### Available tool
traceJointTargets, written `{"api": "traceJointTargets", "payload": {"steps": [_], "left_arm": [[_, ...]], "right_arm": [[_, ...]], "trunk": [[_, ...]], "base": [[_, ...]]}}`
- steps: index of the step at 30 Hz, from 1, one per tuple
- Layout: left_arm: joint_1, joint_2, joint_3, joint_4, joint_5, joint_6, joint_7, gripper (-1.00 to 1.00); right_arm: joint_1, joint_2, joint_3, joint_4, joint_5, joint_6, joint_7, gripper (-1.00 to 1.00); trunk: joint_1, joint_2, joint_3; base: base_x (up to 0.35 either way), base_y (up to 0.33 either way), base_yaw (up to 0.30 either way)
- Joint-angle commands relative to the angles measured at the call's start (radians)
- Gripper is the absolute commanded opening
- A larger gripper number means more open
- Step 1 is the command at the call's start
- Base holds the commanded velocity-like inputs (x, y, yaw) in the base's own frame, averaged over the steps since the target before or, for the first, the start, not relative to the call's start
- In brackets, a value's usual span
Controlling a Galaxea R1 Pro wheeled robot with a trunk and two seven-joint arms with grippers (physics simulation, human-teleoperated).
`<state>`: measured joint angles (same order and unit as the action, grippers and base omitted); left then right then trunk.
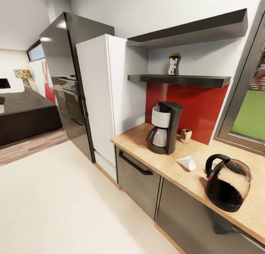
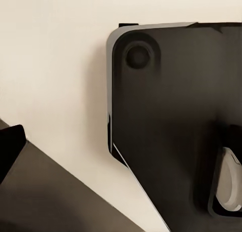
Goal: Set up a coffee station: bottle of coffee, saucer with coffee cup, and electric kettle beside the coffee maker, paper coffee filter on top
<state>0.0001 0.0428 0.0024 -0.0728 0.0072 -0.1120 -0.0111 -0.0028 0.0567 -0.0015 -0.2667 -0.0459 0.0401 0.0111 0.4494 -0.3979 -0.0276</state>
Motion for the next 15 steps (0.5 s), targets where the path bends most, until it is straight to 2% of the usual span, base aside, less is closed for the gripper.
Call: {"api": "traceJointTargets", "payload": {"steps": [1, 5, 10, 15], "left_arm": [[0.0, 0.0, 0.0, -0.001, 0.001, -0.002, -0.001, 1.0], [0.0, 0.0, 0.0, -0.001, -0.001, -0.003, -0.001, 1.0], [0.0, -0.001, -0.001, -0.001, -0.001, -0.003, -0.001, 1.0], [0.0, -0.003, 0.0, 0.0, -0.001, -0.002, 0.003, 1.0]], "right_arm": [[0.0, 0.0, 0.0, -0.002, -0.005, 0.004, 0.001, 1.0], [0.0, 0.0, 0.0, -0.002, -0.005, 0.004, 0.001, 1.0], [0.0, 0.0, 0.0, -0.002, -0.005, 0.004, 0.001, 1.0], [0.0, 0.0, 0.0, -0.003, -0.005, 0.004, 0.001, 1.0]], "trunk": [[0.001, -0.002, -0.002], [0.001, -0.002, -0.002], [0.001, -0.002, -0.002], [0.001, -0.002, -0.002]], "base": [[0.047, 0.301, -0.274], [0.199, 0.197, -0.274], [0.308, 0.027, -0.263], [0.162, 0.003, -0.088]]}}
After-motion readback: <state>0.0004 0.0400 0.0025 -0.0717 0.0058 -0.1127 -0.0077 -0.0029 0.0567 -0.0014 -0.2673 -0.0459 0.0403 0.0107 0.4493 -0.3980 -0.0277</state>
